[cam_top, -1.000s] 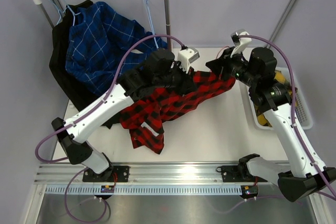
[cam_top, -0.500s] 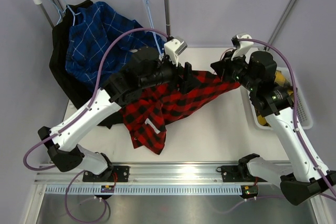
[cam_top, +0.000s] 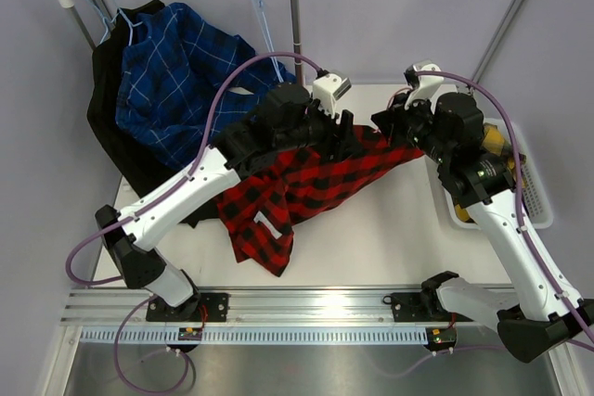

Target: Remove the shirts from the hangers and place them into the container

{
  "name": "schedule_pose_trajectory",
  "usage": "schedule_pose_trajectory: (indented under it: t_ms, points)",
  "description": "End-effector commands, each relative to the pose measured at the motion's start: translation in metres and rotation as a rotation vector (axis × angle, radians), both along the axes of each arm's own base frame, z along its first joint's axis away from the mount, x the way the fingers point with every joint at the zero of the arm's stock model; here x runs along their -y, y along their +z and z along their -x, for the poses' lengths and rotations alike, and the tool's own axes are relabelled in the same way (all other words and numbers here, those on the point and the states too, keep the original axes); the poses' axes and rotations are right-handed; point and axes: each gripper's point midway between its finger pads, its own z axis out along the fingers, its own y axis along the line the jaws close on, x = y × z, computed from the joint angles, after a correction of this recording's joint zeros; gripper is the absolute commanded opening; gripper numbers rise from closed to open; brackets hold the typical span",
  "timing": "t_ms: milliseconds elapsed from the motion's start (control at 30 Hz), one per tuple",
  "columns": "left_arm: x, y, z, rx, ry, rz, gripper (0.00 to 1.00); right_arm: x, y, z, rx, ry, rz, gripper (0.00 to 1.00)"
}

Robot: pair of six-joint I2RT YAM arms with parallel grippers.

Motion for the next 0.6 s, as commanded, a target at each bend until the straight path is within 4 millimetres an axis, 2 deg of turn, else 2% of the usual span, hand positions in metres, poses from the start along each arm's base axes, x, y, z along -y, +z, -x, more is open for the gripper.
schedule_pose_trajectory:
  t_ms: [0,67,233,267,333,400,500,567]
  points:
    - [0.007,0.039,-0.006,0.080,0.012,0.089,0.62,0.000,0.019,0.001,0.078,-0.007,-0.012,0.00]
    - [0.011,0.041,-0.004,0.077,-0.012,0.102,0.53,-0.001,0.017,0.001,0.072,-0.005,-0.011,0.00]
    - [0.018,0.043,0.001,0.061,-0.046,0.139,0.44,-0.004,0.013,0.000,0.064,0.001,-0.010,0.00]
    - [0.018,0.042,0.002,0.058,-0.051,0.140,0.37,-0.004,0.013,0.001,0.064,0.001,-0.012,0.00]
    - [0.021,0.039,0.002,0.046,-0.057,0.138,0.32,-0.005,0.013,0.000,0.063,0.002,-0.013,0.00]
    - [0.021,0.034,0.002,0.038,-0.056,0.131,0.23,-0.004,0.013,0.001,0.064,-0.001,-0.013,0.00]
    - [0.019,0.031,0.003,0.033,-0.053,0.124,0.04,-0.001,0.011,-0.002,0.063,-0.021,0.000,0.00]
    - [0.016,0.032,0.003,0.045,-0.048,0.121,0.00,0.001,0.007,-0.004,0.061,-0.034,0.012,0.00]
